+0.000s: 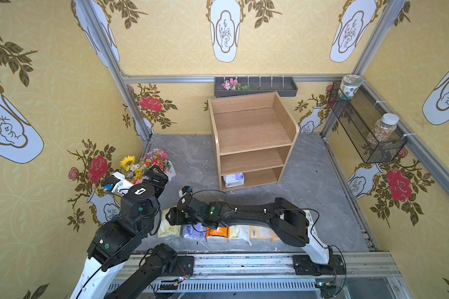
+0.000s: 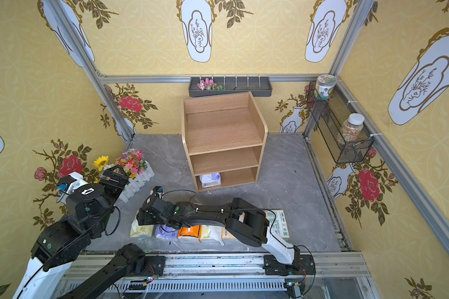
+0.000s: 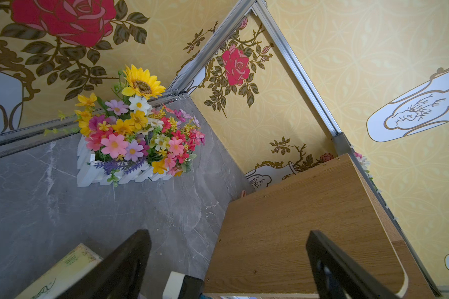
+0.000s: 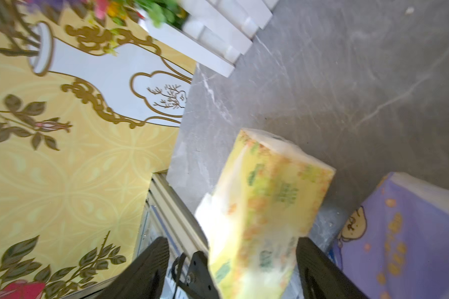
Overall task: Remove the tissue boxes from the shelf
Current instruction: Place the box of tissues at the center of the board, then pick up a box of tissues from the shelf.
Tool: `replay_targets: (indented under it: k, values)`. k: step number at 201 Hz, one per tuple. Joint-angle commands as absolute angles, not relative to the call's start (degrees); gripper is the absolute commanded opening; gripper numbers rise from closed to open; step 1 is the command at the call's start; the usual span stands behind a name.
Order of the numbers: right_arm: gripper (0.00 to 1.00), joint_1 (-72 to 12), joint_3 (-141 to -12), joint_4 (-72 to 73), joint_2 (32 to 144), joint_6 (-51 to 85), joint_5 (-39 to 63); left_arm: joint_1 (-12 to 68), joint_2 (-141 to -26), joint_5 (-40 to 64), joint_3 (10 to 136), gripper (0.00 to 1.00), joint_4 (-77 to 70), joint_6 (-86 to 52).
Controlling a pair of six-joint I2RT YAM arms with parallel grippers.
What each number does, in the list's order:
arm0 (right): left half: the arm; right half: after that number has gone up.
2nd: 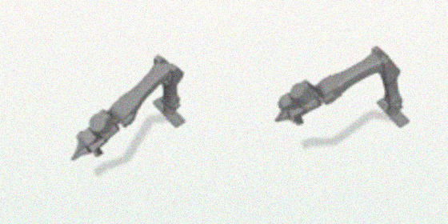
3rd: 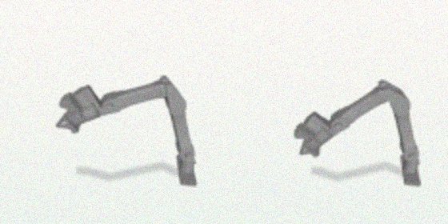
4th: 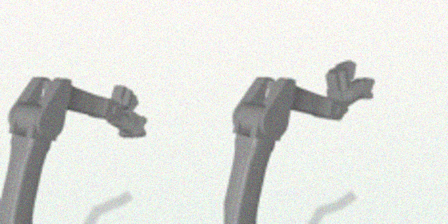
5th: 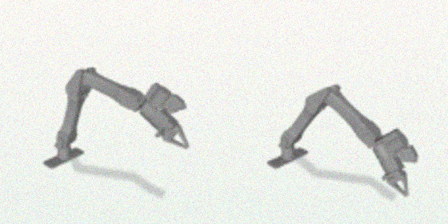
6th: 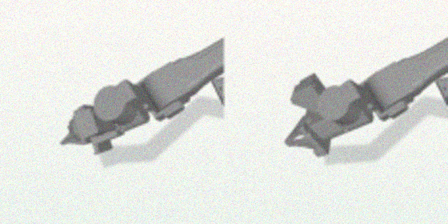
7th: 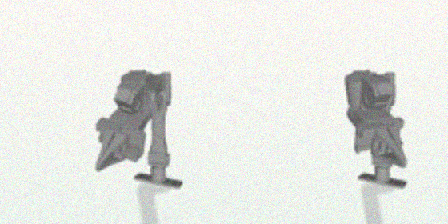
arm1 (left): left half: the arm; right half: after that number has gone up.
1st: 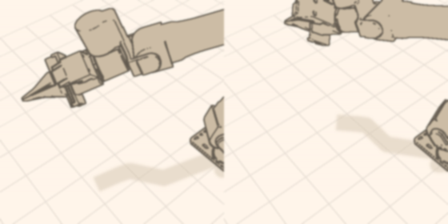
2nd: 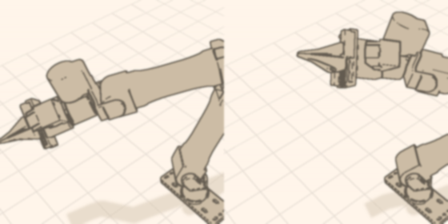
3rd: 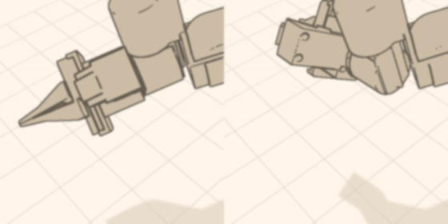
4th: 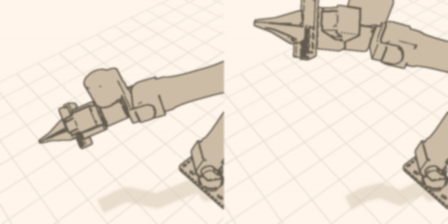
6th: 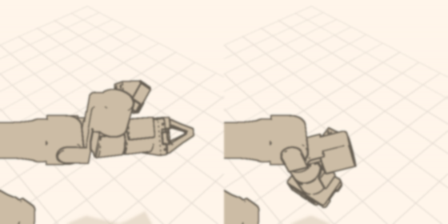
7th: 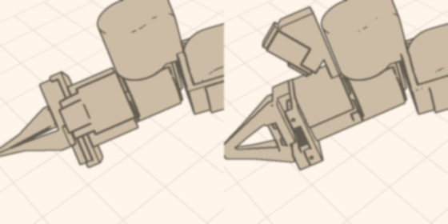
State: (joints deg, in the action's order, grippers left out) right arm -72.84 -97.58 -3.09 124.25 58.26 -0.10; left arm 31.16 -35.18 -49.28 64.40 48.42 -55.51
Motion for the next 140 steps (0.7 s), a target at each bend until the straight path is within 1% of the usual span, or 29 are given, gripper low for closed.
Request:
replay_targets:
  k: [1, 14, 27, 52, 85, 107, 140]
  values:
    - [0.84, -73.3, -96.0, -4.1, 119.7, 55.3, -5.5, 31.1, -35.6, -47.0, 63.5, 1.00, 42.8, -53.8]
    - [0.87, -73.5, -93.3, -4.7, 115.9, 55.3, -8.7, 31.1, -36.1, -46.1, 63.3, 1.00, 41.0, -53.0]
    - [0.88, -73.6, -89.8, -4.8, 112.5, 56.1, -11.3, 31.1, -36.6, -45.6, 63.1, 1.00, 39.9, -52.9]
    - [0.87, -73.8, -82.7, -5.7, 104.7, 56.8, -15.3, 31.1, -37.1, -44.2, 62.1, 1.00, 37.8, -53.2]
    - [0.85, -73.2, -73.5, -13.9, 94.0, 61.2, -21.1, 31.1, -37.0, -39.9, 58.2, 1.00, 34.7, -56.0]
    - [0.82, -70.1, -66.8, -16.6, 88.5, 66.0, -21.7, 31.1, -36.8, -35.6, 53.7, 1.00, 32.9, -61.0]
    - [0.79, -63.8, -54.8, -9.7, 81.7, 72.2, -20.0, 31.1, -37.0, -26.9, 45.6, 1.00, 28.5, -67.8]
